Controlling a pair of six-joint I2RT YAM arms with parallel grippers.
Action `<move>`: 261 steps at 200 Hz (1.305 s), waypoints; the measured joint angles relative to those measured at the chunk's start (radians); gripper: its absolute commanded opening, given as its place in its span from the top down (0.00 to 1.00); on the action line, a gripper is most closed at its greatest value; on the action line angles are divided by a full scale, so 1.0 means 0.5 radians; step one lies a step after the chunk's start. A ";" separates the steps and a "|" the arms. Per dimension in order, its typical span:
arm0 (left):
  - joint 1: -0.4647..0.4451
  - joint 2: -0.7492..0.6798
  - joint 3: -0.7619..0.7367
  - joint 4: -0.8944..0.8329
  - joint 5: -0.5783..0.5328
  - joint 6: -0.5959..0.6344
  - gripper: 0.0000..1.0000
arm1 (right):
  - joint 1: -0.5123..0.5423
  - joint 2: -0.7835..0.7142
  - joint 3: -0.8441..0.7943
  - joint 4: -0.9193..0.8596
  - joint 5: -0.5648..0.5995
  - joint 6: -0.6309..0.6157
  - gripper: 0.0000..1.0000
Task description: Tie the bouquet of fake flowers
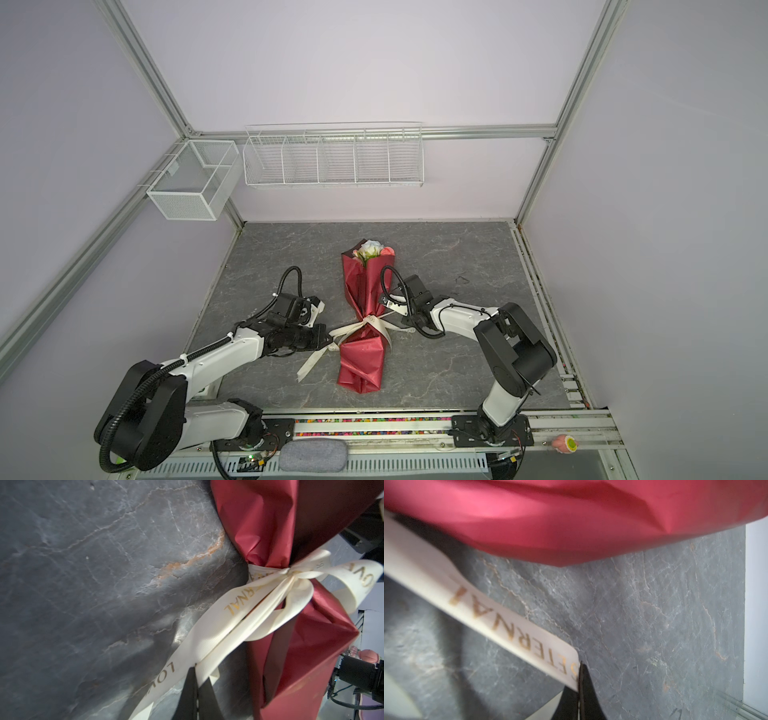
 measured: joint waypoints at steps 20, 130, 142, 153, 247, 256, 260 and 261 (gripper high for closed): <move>0.000 -0.008 0.001 0.001 -0.001 0.003 1.00 | -0.014 0.000 -0.011 0.035 0.015 0.018 0.93; 0.199 0.311 0.367 -0.092 0.010 0.152 1.00 | -0.079 0.086 -0.036 0.260 0.038 0.166 0.93; 0.236 0.368 0.423 -0.114 0.047 0.179 1.00 | -0.086 0.105 -0.031 0.277 0.034 0.166 0.93; 0.254 0.426 0.492 -0.142 0.064 0.210 1.00 | -0.097 0.118 -0.019 0.282 0.026 0.166 0.93; 0.394 0.641 0.691 -0.224 0.247 0.387 1.00 | -0.161 0.185 0.059 0.347 -0.056 0.287 0.93; 0.404 0.661 0.703 -0.225 0.266 0.397 1.00 | -0.166 0.185 0.063 0.343 -0.063 0.298 0.93; 0.407 0.668 0.707 -0.227 0.273 0.400 1.00 | -0.167 0.185 0.068 0.337 -0.063 0.306 0.93; 0.407 0.668 0.707 -0.227 0.274 0.400 1.00 | -0.167 0.185 0.069 0.336 -0.063 0.307 0.93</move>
